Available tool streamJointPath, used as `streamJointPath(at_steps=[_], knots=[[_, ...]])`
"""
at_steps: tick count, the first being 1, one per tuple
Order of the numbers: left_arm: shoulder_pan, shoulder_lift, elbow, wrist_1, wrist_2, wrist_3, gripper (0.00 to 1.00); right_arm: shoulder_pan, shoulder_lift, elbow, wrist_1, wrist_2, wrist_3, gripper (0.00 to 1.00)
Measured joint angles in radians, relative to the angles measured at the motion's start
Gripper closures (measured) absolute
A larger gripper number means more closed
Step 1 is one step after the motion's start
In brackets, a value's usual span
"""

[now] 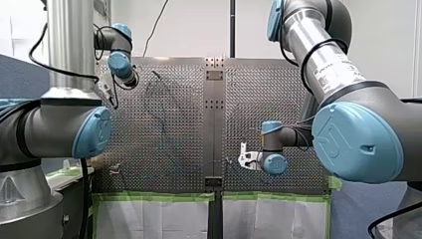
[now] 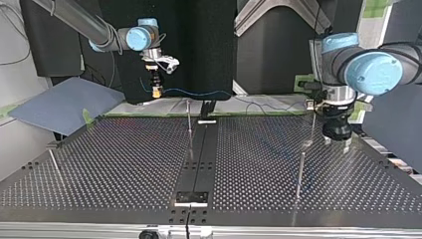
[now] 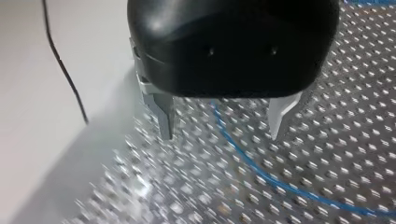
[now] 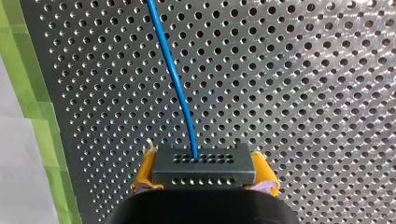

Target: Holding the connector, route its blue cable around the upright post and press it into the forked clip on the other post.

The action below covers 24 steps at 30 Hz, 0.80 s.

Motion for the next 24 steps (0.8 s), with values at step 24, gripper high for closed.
streamJointPath(at_steps=[24], knots=[[-0.038,0.207,0.207,-0.207,0.105,0.061,0.0,-0.007,0.0,-0.001,-0.017,0.004,0.011,1.0]])
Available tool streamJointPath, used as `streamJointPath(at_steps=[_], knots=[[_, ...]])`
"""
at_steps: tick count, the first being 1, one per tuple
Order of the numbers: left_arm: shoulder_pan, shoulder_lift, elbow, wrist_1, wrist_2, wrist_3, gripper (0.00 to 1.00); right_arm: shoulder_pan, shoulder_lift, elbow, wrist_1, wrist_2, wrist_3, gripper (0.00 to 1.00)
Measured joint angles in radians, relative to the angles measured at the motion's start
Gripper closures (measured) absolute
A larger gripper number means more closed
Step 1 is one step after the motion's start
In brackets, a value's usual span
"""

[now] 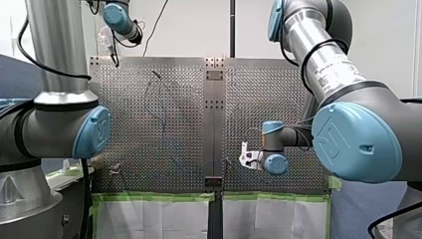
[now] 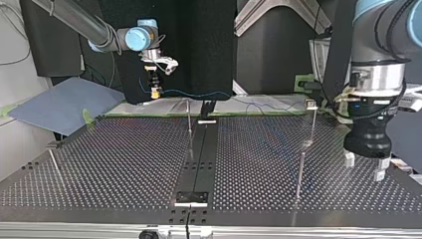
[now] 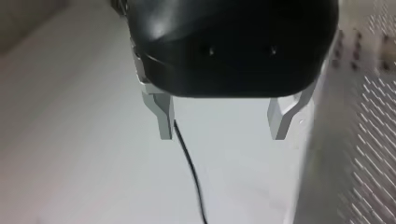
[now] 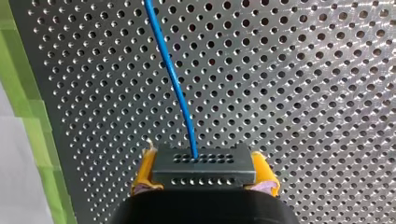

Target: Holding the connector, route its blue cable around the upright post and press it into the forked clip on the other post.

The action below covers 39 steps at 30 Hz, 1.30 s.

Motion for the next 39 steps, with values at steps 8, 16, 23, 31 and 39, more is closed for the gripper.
streamJointPath(at_steps=[8,16,23,31,39], knots=[[-0.053,-0.006,0.068,-0.069,0.047,0.013,0.0,0.0,0.0,0.0,-0.002,-0.002,0.004,1.0],[-0.127,-0.075,0.107,-0.144,-0.013,0.069,0.0,0.0,0.0,-0.003,0.0,-0.002,0.004,1.0],[-0.196,-0.138,0.107,-0.213,-0.082,0.127,0.0,0.0,0.0,-0.004,0.001,-0.003,0.004,1.0],[-0.239,-0.16,0.107,-0.286,-0.156,0.136,0.0,0.0,0.0,-0.004,0.0,-0.002,0.004,1.0],[-0.236,-0.164,0.107,-0.357,-0.198,0.138,0.0,0.0,0.0,-0.004,0.002,-0.003,0.004,1.0]])
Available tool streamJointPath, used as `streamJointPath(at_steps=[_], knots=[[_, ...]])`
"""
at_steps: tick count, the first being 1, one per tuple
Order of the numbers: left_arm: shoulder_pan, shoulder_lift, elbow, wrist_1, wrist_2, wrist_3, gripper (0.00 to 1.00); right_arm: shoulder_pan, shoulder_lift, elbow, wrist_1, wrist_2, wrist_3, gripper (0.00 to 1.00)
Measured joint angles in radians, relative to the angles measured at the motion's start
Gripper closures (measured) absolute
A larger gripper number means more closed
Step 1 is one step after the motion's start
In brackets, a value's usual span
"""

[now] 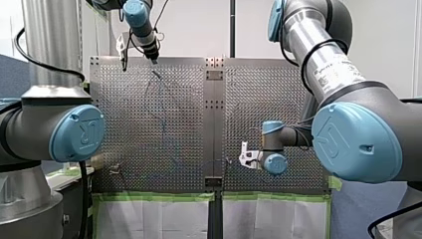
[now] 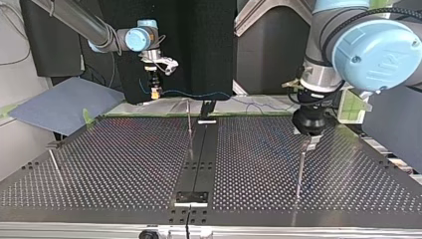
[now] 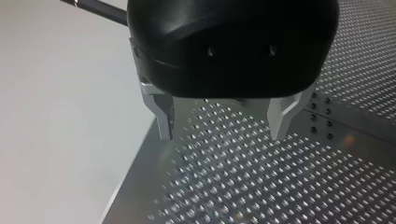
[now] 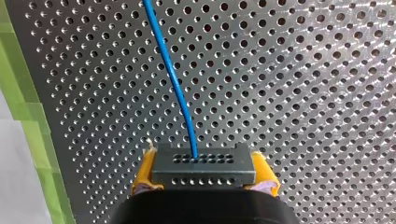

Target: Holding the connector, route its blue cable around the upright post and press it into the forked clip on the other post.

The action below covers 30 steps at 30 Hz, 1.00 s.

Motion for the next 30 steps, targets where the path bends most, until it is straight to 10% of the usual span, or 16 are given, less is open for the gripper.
streamJointPath(at_steps=[30], knots=[[0.012,0.0,0.0,-0.128,-0.216,0.043,0.0,0.008,0.0,0.0,0.025,-0.002,0.0,1.0]])
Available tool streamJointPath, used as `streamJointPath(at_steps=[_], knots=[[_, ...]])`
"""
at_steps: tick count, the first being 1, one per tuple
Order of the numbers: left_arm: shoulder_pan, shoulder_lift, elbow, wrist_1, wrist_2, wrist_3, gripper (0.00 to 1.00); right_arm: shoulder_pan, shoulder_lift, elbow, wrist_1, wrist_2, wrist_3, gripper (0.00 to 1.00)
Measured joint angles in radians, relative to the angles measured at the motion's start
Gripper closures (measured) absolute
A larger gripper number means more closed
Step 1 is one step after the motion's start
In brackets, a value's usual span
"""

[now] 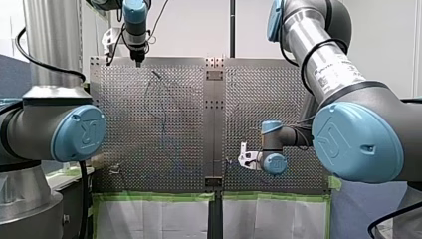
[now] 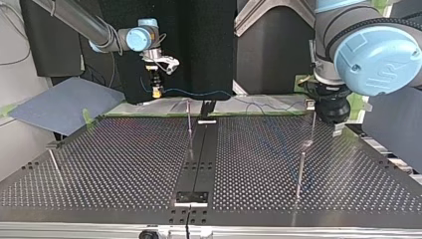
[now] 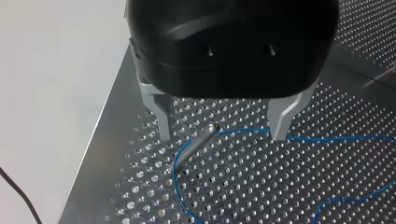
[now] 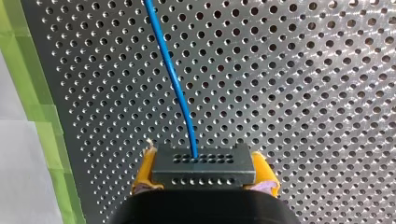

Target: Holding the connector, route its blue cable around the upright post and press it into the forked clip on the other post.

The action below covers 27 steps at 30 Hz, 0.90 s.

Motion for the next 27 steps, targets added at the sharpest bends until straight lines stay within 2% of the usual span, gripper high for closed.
streamJointPath(at_steps=[22,27], knots=[[-0.002,0.001,0.0,0.003,-0.005,0.0,0.0,0.002,0.0,-0.001,-0.005,0.0,0.0,1.0],[-0.006,0.001,0.0,0.021,-0.008,0.017,0.0,0.002,0.0,-0.001,-0.005,0.0,0.0,1.0]])
